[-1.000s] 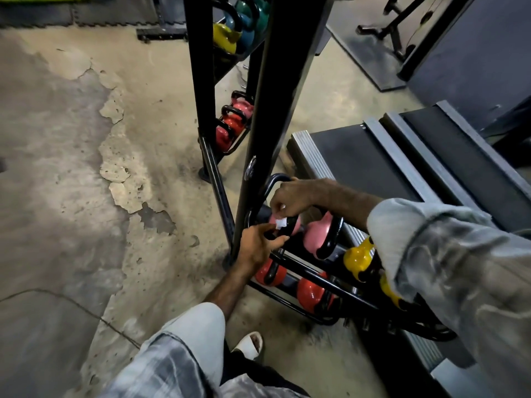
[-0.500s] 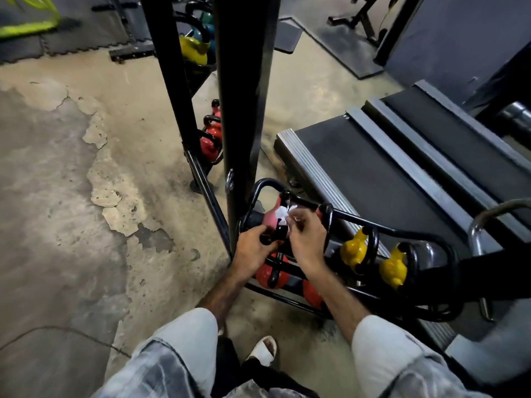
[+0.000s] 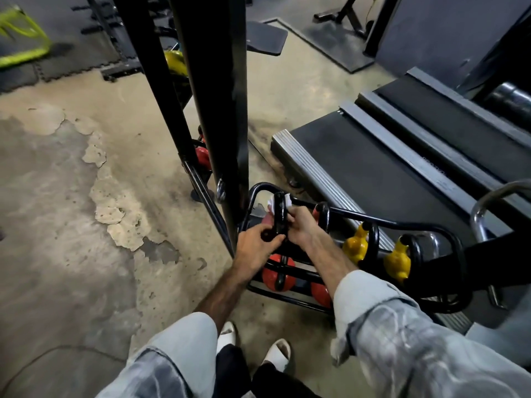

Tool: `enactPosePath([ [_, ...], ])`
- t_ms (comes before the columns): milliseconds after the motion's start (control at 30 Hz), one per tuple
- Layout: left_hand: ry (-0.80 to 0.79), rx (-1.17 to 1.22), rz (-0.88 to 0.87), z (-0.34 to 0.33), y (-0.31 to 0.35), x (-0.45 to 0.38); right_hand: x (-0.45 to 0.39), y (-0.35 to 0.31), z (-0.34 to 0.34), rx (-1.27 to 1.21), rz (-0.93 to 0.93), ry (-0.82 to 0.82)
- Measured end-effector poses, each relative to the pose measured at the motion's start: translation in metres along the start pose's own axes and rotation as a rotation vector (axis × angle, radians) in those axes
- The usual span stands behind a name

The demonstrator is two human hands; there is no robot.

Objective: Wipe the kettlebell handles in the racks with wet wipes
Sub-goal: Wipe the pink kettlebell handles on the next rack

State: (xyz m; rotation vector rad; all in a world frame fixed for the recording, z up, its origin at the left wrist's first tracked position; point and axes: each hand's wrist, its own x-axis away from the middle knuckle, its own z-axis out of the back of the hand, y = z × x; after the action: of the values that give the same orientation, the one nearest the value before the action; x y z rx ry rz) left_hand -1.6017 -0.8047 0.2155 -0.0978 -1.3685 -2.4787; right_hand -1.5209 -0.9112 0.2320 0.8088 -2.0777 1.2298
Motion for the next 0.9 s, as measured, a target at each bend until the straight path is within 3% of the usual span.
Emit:
enactPosePath([
  [133,-0.005,0.133,-0.044,0.0,0.008,-0.001,0.003,-0.003,0.005,0.046,0.114,0.011],
  [267,-0.037,0.079,-0.082,0.003,0.012,-0.005,0.009,0.005,0.015,0.115,0.197,0.014],
  [467,-0.028,0.044,-0.04,0.004,0.017,-0.011,-0.01,-0.011,-0.01,0.037,0.049,0.14],
  [633,-0.024,-0.043,-0.026,0.003,0.024,-0.012,-0.001,-0.008,0.002,0.046,0.011,0.044],
  [767,-0.054,-0.045,-0.038,0.005,0.027,-0.012,0.006,-0.002,0.007,0.065,0.098,0.072],
  [900,-0.076,-0.037,-0.038,0.008,0.028,-0.015,-0.011,-0.017,-0.01,0.03,0.011,0.122],
])
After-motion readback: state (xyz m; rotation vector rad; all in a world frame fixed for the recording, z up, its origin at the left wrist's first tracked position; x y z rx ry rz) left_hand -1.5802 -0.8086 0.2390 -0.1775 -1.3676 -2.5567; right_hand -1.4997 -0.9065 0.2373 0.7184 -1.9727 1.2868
